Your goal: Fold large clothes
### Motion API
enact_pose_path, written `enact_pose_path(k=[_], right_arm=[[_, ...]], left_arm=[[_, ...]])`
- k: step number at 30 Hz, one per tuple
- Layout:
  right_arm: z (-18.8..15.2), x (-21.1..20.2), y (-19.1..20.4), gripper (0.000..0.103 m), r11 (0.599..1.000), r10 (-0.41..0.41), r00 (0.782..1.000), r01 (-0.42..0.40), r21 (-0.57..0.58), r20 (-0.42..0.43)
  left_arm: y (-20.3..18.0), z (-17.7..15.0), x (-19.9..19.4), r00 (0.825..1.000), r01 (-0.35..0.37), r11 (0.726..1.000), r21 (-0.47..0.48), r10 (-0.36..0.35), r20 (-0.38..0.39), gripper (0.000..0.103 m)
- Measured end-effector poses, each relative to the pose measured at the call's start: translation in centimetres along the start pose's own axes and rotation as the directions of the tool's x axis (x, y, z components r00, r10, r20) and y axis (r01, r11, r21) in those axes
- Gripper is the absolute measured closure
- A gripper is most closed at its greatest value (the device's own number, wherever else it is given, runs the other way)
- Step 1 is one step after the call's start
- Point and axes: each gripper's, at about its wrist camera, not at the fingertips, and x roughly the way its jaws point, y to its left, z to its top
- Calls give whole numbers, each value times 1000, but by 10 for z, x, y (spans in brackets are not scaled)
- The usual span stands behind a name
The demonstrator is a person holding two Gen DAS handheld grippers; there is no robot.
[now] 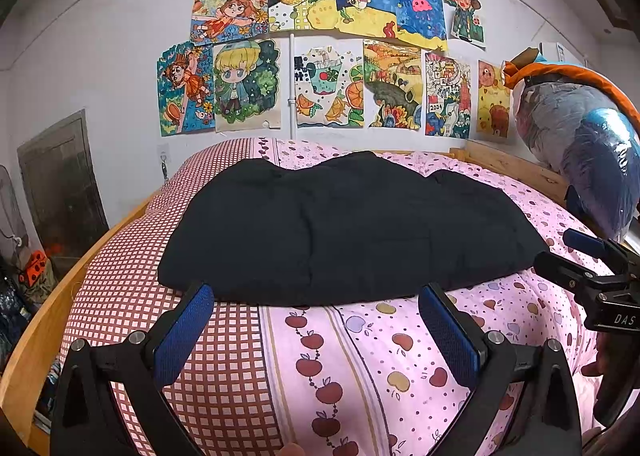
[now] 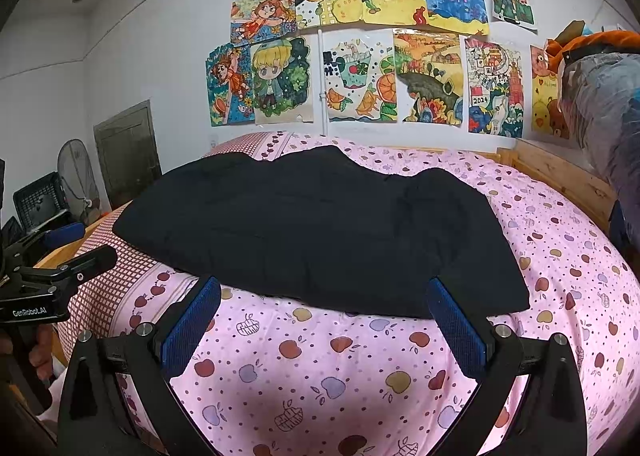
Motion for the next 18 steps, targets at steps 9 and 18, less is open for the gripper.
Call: enact_pose_path(k=[9, 18], right_arm=[[0, 0, -1, 2, 1000, -3, 1000, 3, 3, -3], [0, -1, 0, 2, 1000, -5, 1000, 5, 3, -3]], left_arm=[[-1, -4, 1, 1000, 8, 1000, 2, -8, -10, 0], [3, -6, 4, 999, 6, 1000, 2, -6, -33, 0]])
